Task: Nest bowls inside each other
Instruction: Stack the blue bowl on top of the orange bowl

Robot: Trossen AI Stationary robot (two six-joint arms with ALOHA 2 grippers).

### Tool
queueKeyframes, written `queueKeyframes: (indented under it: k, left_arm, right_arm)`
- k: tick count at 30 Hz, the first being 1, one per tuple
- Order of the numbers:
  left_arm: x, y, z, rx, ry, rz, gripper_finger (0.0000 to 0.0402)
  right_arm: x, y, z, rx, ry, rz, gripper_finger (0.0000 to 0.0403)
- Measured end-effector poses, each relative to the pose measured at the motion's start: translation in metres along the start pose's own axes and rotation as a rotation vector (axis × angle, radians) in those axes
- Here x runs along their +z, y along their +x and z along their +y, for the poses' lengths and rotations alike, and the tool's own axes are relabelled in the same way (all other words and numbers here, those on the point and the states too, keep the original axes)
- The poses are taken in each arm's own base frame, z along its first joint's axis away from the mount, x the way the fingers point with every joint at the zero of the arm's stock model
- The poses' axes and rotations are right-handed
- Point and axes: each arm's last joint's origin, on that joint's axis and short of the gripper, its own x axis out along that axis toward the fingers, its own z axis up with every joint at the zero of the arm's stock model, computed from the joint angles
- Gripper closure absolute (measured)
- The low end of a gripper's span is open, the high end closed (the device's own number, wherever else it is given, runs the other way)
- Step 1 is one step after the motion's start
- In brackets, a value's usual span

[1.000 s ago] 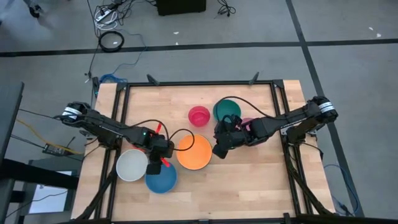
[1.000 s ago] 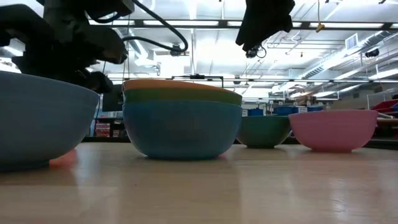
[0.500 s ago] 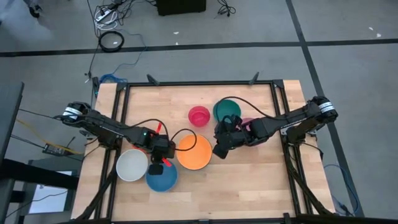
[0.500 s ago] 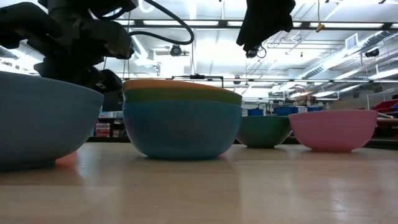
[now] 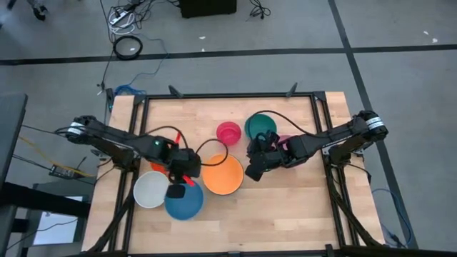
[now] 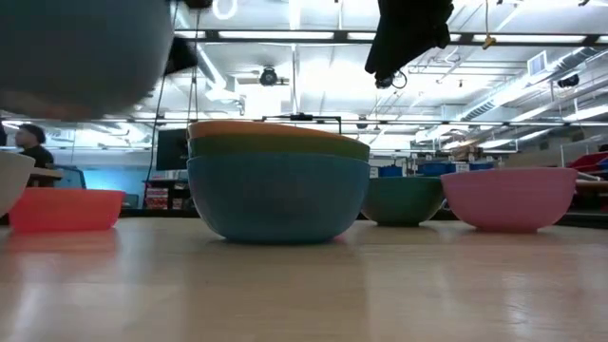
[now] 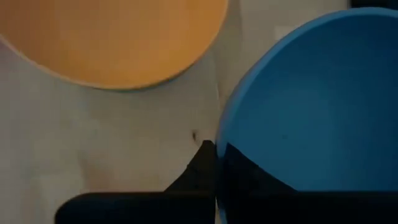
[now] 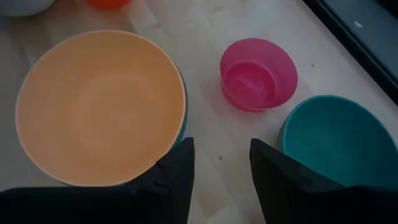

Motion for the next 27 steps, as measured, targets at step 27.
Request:
queueKeyframes:
  k: [27]
  left_arm:
    - [0.076,0.045,0.109,0.276,0.100,-0.110,0.0392]
  right_arm:
    - [-0.036,-0.018,-0.031,-0.446,0.063,0.134,0.0273]
